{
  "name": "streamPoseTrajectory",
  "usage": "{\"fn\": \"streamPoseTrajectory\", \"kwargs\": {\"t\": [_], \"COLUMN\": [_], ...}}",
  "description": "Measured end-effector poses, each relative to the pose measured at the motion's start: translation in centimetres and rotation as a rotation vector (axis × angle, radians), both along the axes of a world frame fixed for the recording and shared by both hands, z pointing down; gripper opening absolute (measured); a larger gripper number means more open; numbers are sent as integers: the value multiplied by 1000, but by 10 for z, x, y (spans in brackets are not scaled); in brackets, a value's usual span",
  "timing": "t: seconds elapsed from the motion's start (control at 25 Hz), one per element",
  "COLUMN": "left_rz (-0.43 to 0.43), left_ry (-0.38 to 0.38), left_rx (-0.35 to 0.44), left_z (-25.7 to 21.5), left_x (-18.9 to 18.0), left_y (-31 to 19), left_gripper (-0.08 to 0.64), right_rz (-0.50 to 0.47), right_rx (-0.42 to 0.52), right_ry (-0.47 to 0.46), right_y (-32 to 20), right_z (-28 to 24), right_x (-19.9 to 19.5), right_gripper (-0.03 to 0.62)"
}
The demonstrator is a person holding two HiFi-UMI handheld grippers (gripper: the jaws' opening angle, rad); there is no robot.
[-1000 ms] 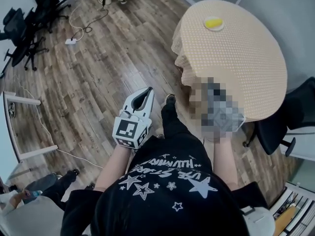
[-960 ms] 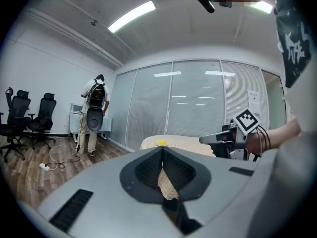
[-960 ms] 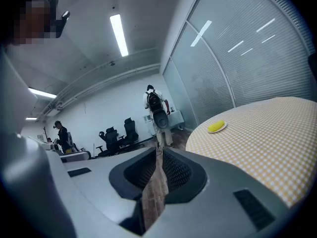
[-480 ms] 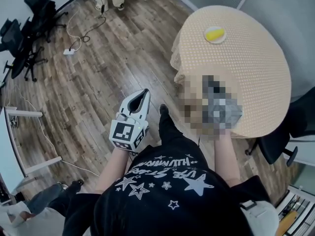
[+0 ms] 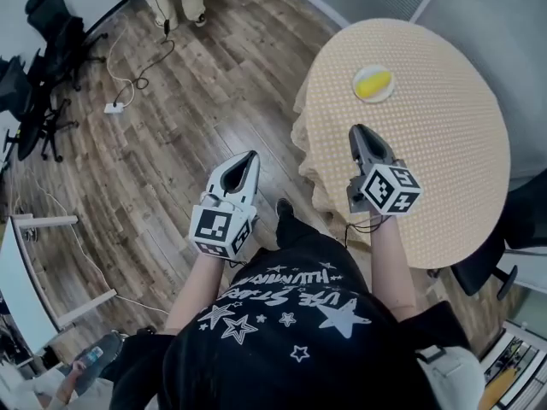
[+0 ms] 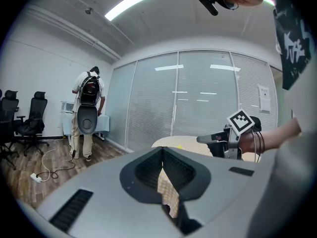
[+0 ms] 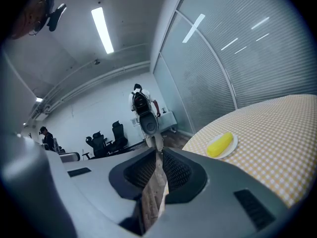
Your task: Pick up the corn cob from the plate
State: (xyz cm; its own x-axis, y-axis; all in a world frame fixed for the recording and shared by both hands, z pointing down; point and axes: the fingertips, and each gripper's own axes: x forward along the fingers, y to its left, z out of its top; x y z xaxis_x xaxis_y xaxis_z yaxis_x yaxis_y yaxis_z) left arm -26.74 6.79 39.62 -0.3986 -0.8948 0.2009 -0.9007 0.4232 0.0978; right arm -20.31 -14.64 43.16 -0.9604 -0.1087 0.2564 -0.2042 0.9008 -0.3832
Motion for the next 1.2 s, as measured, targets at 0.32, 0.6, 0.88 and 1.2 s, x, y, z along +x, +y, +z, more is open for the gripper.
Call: {"fn": "streamPoseTrajectory", "kwargs": {"t": [0.32,0.6,0.88,1.2], "left_rz": [44,90,171,371], "left_ry": [-21,-28,-21,-13], "left_rx": [-18,-43,-47,-9], "left_z": [-5,-3,10,10], "left_x": [-35,-45,-57,-83], "left_y": [-56,-89,-109,-175], "left_gripper": [8,8,8,8], "right_rz": [22,71,165,348], "right_rx": [0,-67,-76,-69], "right_ry": [-3,3,2,37], "right_y": [-50,-73,-84,-112], "right_z": [6,29,40,41], "right_x": [-28,-25,-11,2], "right_gripper": [54,54,54,54]}}
